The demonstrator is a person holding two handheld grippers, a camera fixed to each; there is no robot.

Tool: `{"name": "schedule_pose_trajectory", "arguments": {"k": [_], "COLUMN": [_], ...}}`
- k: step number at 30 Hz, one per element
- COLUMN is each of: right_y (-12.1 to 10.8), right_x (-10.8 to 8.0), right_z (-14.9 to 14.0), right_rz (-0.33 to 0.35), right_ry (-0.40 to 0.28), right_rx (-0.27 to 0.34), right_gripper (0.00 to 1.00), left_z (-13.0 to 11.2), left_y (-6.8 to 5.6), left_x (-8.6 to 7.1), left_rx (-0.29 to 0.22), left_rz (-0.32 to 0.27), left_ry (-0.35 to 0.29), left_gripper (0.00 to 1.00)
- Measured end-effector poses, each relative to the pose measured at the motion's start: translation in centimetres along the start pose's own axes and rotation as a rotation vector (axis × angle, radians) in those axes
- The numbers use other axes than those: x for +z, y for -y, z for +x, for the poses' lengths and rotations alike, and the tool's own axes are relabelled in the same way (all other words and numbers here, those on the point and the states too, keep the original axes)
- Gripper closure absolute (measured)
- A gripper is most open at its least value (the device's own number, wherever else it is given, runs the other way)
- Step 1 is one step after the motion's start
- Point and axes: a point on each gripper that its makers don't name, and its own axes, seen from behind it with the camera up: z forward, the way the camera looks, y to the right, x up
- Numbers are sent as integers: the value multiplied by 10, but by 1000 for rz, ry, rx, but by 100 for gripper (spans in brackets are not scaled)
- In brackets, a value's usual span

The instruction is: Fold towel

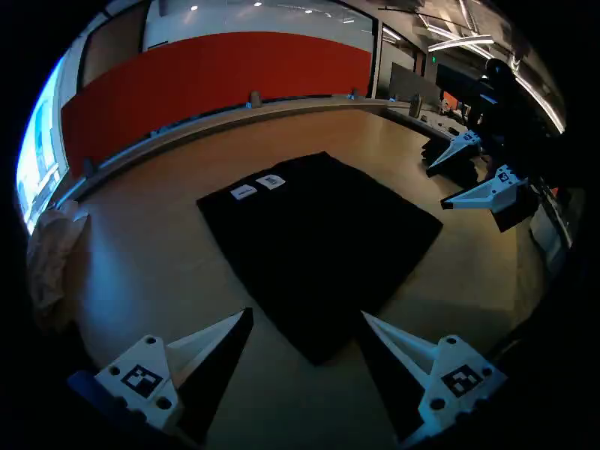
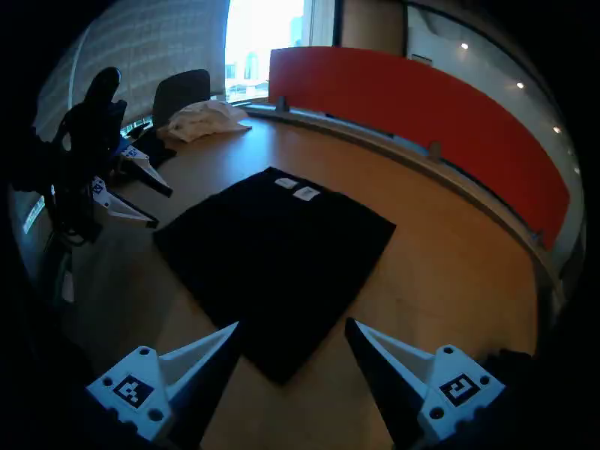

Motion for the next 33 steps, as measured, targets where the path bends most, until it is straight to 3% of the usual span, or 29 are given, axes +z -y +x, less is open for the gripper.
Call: {"name": "schedule_pose_trajectory", "arguments": {"k": [15, 23, 33], "right_y": [8, 8, 12], "right_x": [10, 16, 17], "right_z": [-42, -53, -58], "right_rz": [30, 36, 61], "right_ry": [91, 119, 122], "right_rx": [0, 2, 17], "right_gripper": [0, 1, 15], "left_z": [-34, -40, -43], "left_y": [-11, -12, -14], "left_x": [15, 20, 21], "left_rx": [35, 26, 59], "left_rz": [-24, -21, -1], "left_ry": [92, 115, 121], "left_gripper": [5, 4, 7]}}
